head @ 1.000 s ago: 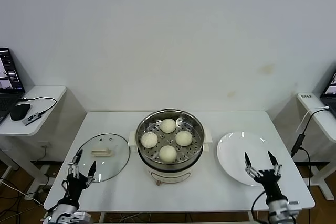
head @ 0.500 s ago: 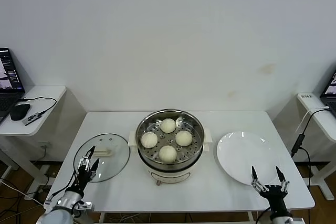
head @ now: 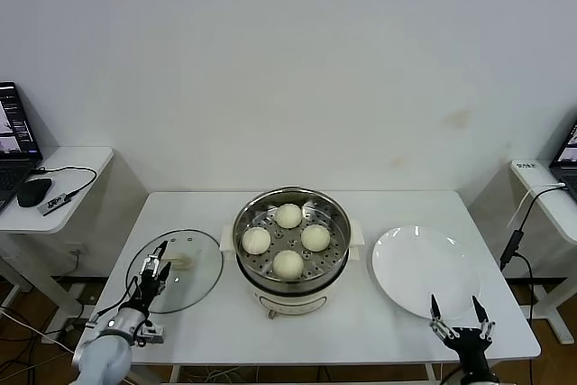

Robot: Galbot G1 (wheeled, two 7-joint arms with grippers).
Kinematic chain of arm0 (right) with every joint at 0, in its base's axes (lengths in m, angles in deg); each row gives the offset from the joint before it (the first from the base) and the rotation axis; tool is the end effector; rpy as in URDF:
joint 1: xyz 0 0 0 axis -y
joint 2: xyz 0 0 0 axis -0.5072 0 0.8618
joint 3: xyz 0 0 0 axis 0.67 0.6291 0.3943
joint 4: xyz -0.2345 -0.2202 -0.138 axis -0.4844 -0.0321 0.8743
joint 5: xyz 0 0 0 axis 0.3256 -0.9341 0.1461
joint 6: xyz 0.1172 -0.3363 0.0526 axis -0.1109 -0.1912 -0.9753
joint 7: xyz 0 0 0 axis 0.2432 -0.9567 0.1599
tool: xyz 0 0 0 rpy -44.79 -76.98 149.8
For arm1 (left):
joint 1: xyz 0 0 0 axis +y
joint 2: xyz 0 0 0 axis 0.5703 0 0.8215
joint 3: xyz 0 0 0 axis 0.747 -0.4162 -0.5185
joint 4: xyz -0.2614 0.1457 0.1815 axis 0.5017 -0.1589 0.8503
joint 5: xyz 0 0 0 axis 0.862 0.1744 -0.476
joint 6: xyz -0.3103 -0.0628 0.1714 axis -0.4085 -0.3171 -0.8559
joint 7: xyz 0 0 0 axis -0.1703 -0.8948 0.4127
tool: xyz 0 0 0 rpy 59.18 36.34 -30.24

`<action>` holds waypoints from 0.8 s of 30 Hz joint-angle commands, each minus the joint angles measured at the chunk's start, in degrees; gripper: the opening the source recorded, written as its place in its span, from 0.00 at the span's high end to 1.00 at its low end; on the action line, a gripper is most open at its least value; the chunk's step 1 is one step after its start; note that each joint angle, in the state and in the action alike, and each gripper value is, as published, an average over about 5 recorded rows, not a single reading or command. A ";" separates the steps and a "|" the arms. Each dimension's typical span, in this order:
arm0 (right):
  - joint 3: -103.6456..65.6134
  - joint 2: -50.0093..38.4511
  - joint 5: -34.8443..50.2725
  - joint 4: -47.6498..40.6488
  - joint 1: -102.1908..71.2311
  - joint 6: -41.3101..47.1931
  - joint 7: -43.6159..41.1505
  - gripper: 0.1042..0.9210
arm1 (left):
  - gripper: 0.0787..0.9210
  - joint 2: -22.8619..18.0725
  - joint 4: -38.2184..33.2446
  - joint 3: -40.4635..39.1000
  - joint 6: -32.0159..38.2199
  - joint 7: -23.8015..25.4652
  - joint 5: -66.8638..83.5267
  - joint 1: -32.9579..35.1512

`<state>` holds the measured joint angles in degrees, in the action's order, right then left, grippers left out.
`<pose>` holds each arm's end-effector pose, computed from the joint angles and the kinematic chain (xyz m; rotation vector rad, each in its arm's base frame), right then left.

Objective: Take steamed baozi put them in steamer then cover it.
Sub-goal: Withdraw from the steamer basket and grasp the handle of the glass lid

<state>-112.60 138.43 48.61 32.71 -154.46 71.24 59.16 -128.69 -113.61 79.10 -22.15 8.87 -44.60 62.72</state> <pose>0.1292 -0.1321 -0.3934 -0.1691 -3.0753 0.0466 0.3004 0.1851 -0.4217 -0.2494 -2.0429 -2.3442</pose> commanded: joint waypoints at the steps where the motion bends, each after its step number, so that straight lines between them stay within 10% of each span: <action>1: -0.12 0.56 -0.46 -0.48 -0.23 -0.11 -0.15 0.12 | 0.12 0.11 6.80 -1.21 0.09 0.23 -1.13 -6.72; 24: 0.95 0.78 -0.84 -1.19 0.09 -0.30 -0.35 0.12 | 0.21 -0.94 10.22 -2.40 1.57 1.12 0.61 -9.12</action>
<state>-111.67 139.10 47.81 31.50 -154.26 70.97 58.84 -129.68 -104.86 76.90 -21.02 9.97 -44.48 54.35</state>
